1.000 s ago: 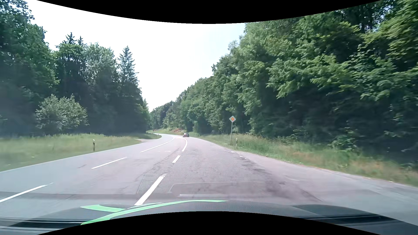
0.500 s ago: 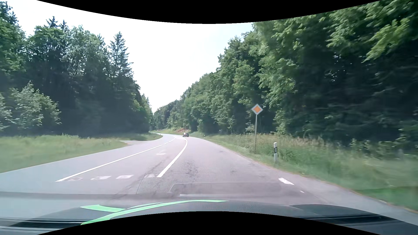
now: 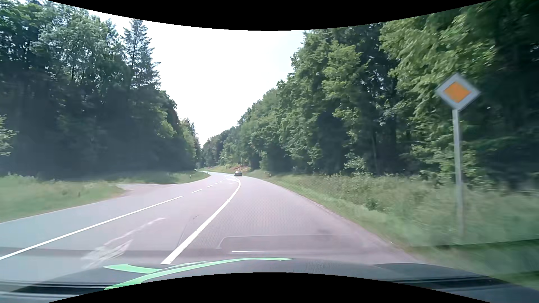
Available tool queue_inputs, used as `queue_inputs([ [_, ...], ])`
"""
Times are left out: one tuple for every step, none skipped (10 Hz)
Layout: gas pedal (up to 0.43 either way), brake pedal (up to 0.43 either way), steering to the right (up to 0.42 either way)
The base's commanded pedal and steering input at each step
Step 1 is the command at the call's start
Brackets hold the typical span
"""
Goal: Follow the waypoints while adhering to traffic rules and regulations
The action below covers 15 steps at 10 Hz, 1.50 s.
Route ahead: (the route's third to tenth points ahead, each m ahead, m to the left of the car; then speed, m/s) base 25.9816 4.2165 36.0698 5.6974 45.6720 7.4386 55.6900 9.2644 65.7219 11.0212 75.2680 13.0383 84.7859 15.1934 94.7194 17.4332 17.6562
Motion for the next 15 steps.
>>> queue_inputs([
  [0.0, 0.0, -0.016],
  [0.0, 0.0, -0.016],
  [0.0, 0.0, -0.015],
  [0.0, 0.018, -0.014],
  [0.0, 0.012, -0.014],
  [0.0, 0.03, -0.014],
  [0.0, 0.061, -0.015],
  [0.0, 0.073, -0.015],
  [0.0, 0.079, -0.015],
  [0.0, 0.091, -0.015],
  [0.0, 0.116, -0.016],
  [0.0, 0.122, -0.015],
  [0.0, 0.128, -0.015],
  [0.0, 0.14, -0.016],
  [0.0, 0.152, -0.015],
])
